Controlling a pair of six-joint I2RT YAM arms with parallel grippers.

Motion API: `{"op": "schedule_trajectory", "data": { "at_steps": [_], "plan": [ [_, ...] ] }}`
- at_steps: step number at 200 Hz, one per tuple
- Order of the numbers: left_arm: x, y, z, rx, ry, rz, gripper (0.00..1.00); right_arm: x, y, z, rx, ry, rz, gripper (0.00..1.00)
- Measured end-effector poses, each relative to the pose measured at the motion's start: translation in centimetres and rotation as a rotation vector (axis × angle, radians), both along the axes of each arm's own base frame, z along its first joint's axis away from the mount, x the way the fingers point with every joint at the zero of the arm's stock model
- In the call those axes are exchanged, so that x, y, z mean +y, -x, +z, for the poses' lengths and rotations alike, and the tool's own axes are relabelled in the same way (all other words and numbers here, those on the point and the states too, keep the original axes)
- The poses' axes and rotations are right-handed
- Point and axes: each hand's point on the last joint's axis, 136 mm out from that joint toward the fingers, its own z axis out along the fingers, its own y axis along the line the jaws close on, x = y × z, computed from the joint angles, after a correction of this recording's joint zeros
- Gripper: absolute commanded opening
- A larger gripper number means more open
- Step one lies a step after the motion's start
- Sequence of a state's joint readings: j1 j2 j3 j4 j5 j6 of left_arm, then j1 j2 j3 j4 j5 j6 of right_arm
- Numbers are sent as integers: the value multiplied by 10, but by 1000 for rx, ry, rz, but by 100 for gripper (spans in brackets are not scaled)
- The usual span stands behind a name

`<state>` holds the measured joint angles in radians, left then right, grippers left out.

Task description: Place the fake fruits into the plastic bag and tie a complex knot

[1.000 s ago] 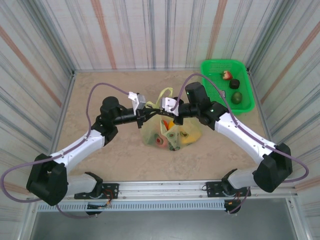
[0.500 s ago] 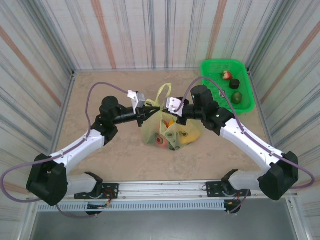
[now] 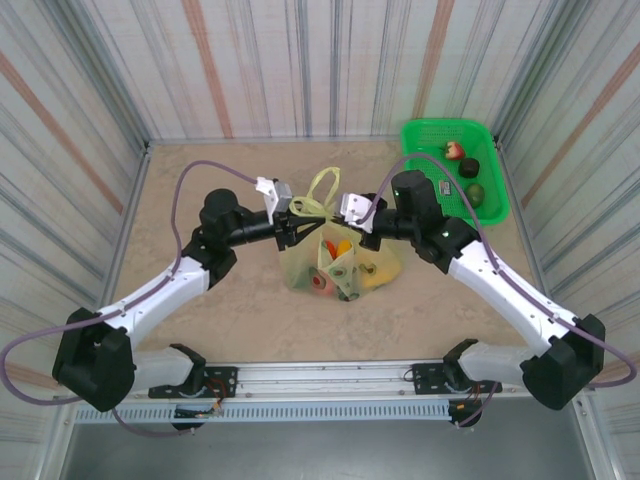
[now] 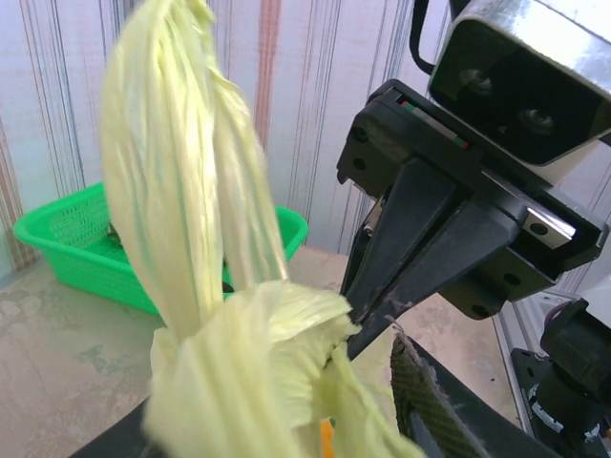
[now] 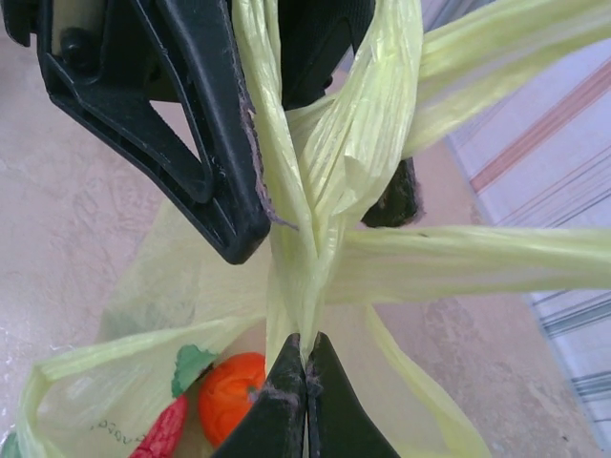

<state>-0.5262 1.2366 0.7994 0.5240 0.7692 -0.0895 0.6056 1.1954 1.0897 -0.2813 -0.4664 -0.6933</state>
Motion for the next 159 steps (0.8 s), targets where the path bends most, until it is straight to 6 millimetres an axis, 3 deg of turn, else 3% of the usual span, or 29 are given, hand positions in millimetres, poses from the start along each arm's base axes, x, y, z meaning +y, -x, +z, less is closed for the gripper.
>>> {"op": "schedule_trajectory", "data": {
  "at_steps": [35,86,102,144,159],
  "plan": [
    [-8,3,10,-27,0,-33,46,-3,1,2,0,1,-5,0],
    [-16,8,3,-15,-28,-81,44,-6,6,-9,23,39,11,0],
    [-18,9,-1,-9,-40,-90,36,-6,6,-12,28,45,17,0],
    [-21,14,-7,7,-62,-126,1,-6,6,-15,39,47,26,0],
    [-21,15,-9,2,-69,-130,0,-8,5,-13,42,41,26,2]
  ]
}}
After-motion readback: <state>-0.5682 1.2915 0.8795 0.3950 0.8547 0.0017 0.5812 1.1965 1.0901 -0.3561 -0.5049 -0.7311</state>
